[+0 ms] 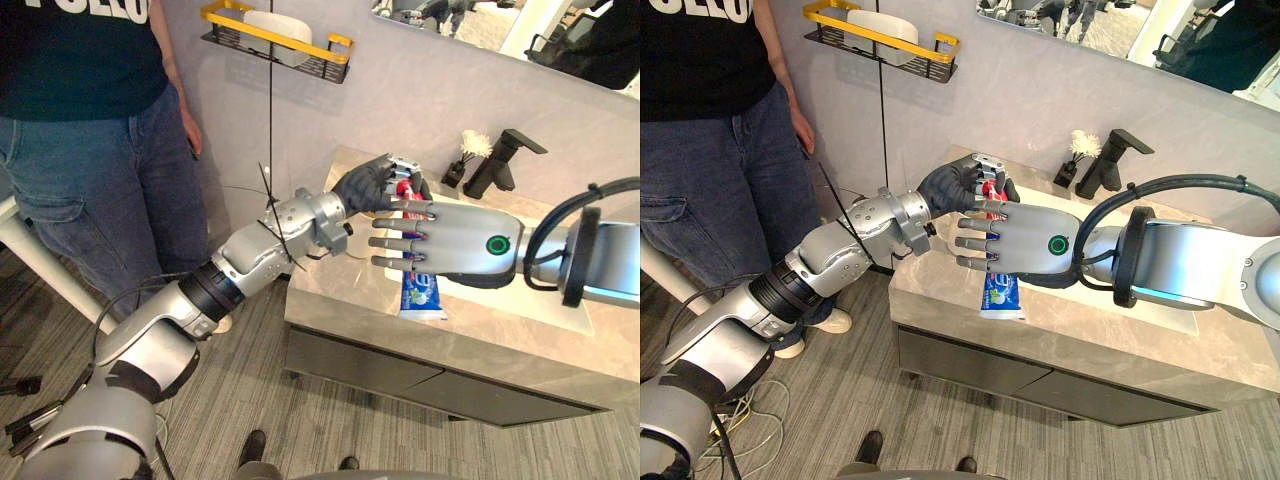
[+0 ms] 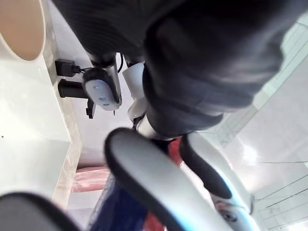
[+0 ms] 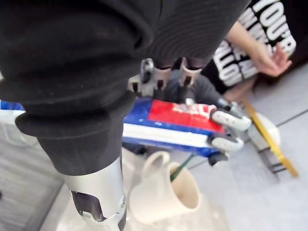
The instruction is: Organize washtable
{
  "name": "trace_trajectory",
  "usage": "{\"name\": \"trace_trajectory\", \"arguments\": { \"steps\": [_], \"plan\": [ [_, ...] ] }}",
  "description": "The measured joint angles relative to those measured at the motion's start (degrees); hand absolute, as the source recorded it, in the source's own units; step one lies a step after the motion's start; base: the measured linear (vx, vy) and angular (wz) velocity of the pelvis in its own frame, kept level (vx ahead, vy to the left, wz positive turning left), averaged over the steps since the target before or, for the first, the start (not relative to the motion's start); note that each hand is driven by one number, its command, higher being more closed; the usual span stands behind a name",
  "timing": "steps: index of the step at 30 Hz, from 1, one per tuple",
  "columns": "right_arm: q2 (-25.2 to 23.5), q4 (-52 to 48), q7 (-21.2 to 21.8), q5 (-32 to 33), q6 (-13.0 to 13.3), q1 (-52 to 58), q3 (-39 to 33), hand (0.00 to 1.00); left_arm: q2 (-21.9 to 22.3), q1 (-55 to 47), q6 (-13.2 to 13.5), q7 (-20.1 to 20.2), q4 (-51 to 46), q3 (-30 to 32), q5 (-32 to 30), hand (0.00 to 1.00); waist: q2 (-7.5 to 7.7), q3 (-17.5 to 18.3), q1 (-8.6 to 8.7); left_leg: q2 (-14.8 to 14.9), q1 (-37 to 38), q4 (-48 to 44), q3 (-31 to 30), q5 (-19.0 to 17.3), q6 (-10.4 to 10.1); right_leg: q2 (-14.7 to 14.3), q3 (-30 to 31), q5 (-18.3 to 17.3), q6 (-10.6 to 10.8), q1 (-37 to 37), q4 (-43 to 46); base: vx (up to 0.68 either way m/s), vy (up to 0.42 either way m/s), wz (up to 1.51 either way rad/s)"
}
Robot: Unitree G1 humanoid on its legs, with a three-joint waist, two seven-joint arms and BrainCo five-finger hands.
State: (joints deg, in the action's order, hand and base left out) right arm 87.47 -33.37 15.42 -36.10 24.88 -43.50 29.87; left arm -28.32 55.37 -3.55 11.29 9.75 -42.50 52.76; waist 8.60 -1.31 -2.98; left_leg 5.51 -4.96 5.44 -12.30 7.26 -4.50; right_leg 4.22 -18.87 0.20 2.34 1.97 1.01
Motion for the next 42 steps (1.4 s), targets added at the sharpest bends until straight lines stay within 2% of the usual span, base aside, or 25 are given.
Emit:
{"name": "trace_trajectory", "arguments": {
  "steps": [5,14,17,23,25,30,36,42],
  "plan": [
    [0.0,-0.2,0.1,0.0,0.6,3.6,-2.1,0.0,0.4,2.2,-0.1,0.3,-0.1,-0.1,0.0,1.0,-1.01,-0.7,-1.2,0.0,0.0,0.0,-0.2,0.0,0.0,0.1,-0.2,-0.5,-0.1,0.1,0.6,0.01,-0.009,0.03],
    [0.0,-0.5,-0.2,0.7,1.1,6.2,-3.0,0.0,0.0,2.4,-1.0,1.1,-0.5,-1.0,0.6,1.0,-1.71,-1.1,-1.1,0.1,0.1,0.0,0.1,0.0,0.0,0.1,-0.5,-1.6,-0.1,0.3,1.8,0.0,-0.004,0.01],
    [-0.1,-0.8,-0.7,0.5,1.3,7.8,-3.0,0.0,-0.2,2.4,-1.1,1.1,-1.4,-2.5,2.8,1.0,-1.81,-1.2,-1.15,0.2,0.1,0.0,0.7,0.0,0.0,0.1,-0.6,-1.6,-0.1,0.3,1.8,0.0,0.0,0.0],
    [-0.7,-1.7,-4.5,-0.7,1.7,12.3,-5.4,0.0,-3.3,1.8,-1.5,-0.4,-6.8,-5.0,6.3,1.0,-2.24,-1.5,-1.2,0.4,-0.4,0.0,1.4,0.0,0.0,0.0,-0.4,-1.6,-0.2,1.0,1.8,0.0,-0.003,-0.02],
    [-2.0,-1.9,-6.0,-2.0,1.9,14.9,-6.1,0.0,-4.2,0.5,-2.5,-0.4,-9.4,-5.8,6.8,1.0,-2.34,-1.5,-1.12,0.4,-0.7,0.0,1.6,0.0,0.0,0.0,-0.3,-1.6,-0.2,1.4,1.8,0.02,-0.008,-0.05],
    [-3.8,-1.9,-8.8,-3.7,3.3,17.9,-6.6,0.0,-6.0,-2.9,-2.9,-0.7,-13.1,-5.9,7.8,1.0,-2.53,-1.6,-1.14,0.3,-0.5,0.0,2.9,0.0,0.0,0.0,-0.1,-1.6,0.0,1.4,2.1,0.0,0.0,-0.01],
    [-6.2,-1.9,-12.8,-6.9,3.8,21.6,-6.8,0.0,-9.1,-7.8,-2.9,-2.2,-17.6,-5.8,10.3,1.0,-4.09,-1.6,-1.23,0.3,0.2,0.0,4.7,-0.3,-0.4,0.5,0.1,-2.9,0.2,1.6,3.9,0.0,0.0,0.0],
    [-6.5,-1.9,-14.0,-7.3,3.8,22.2,-6.8,0.0,-10.2,-8.5,-2.9,-2.9,-18.8,-5.8,10.8,1.0,-4.33,-1.6,-1.33,0.3,0.3,0.0,4.9,-0.4,-0.6,0.5,0.1,-3.0,0.3,1.6,4.0,0.01,-0.001,0.0]
  ]
}}
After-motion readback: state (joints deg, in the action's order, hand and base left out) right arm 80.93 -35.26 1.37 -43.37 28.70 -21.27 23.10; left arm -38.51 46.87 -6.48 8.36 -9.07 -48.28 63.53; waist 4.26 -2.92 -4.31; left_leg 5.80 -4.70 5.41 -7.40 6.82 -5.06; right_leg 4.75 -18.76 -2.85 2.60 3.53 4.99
